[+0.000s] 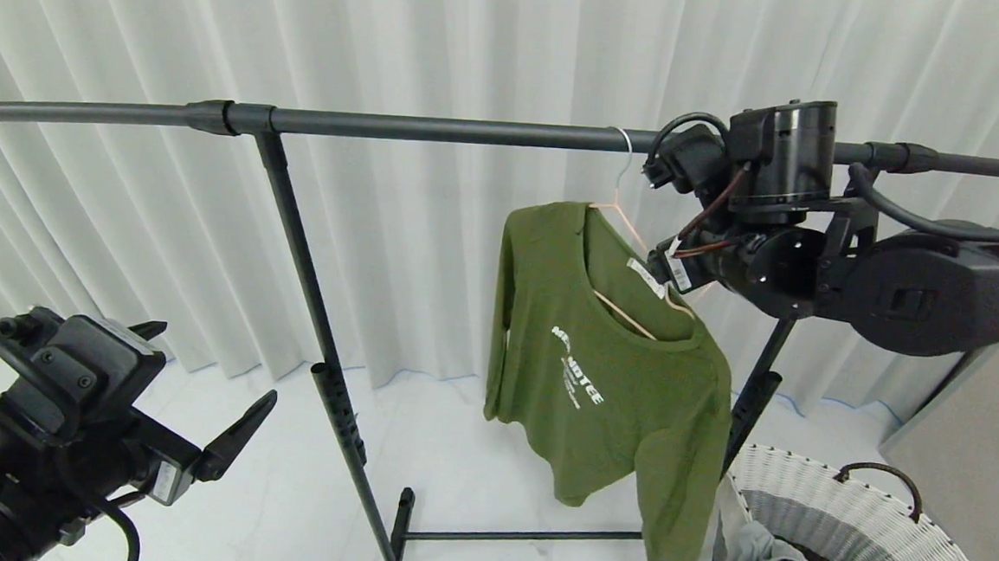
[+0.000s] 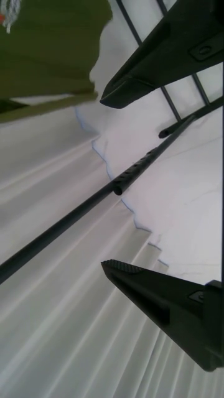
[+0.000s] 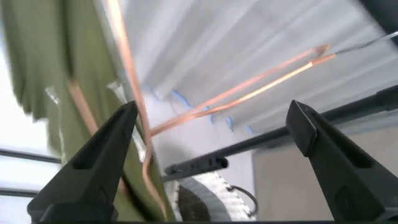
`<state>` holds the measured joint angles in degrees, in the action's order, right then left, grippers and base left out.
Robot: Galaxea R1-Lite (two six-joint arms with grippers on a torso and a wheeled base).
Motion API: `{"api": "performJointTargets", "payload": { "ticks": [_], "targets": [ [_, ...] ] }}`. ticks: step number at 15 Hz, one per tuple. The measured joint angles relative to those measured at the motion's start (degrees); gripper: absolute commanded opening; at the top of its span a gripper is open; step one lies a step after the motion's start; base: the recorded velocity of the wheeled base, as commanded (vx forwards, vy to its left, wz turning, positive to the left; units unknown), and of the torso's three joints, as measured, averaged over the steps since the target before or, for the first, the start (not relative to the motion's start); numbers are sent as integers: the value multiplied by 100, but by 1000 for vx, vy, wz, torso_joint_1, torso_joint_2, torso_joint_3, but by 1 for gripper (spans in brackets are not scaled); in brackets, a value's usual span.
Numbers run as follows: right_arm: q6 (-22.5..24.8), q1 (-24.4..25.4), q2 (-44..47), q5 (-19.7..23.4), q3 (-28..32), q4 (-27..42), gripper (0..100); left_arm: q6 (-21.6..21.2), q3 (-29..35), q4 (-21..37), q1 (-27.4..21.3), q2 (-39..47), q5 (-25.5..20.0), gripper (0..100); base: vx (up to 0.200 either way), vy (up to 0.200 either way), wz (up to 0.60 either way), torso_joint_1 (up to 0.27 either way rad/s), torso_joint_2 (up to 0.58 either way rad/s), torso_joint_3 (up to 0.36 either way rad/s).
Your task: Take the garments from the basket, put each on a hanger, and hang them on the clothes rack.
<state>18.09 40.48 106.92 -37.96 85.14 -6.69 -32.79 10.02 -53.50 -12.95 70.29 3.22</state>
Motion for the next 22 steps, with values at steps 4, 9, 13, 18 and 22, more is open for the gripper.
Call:
{"api": "performJointTargets", "payload": {
  "ticks": [4,9,13,18,22],
  "targets": [
    [-167,89,-703,13,-466,221,100,-2,0,0,151,-17,0,100,0,0,0,0,0,0],
    [-1240,-160,-1890,890,-892,1714,100,-16,-40,9,212,-128,-22,100,0,0,0,0,0,0],
    [-1251,-1114,-3003,2294,-1601,2206,100,-16,-51,11,215,-148,-22,100,0,0,0,0,0,0],
    [-466,-2550,-3816,2792,-2654,2208,100,-24,-35,9,215,-150,1,100,-40,0,0,0,1,0],
    [-140,-2839,-3973,2765,-2988,2026,100,-24,-27,9,218,-150,11,100,-200,0,0,7,7,4]
  ]
}}
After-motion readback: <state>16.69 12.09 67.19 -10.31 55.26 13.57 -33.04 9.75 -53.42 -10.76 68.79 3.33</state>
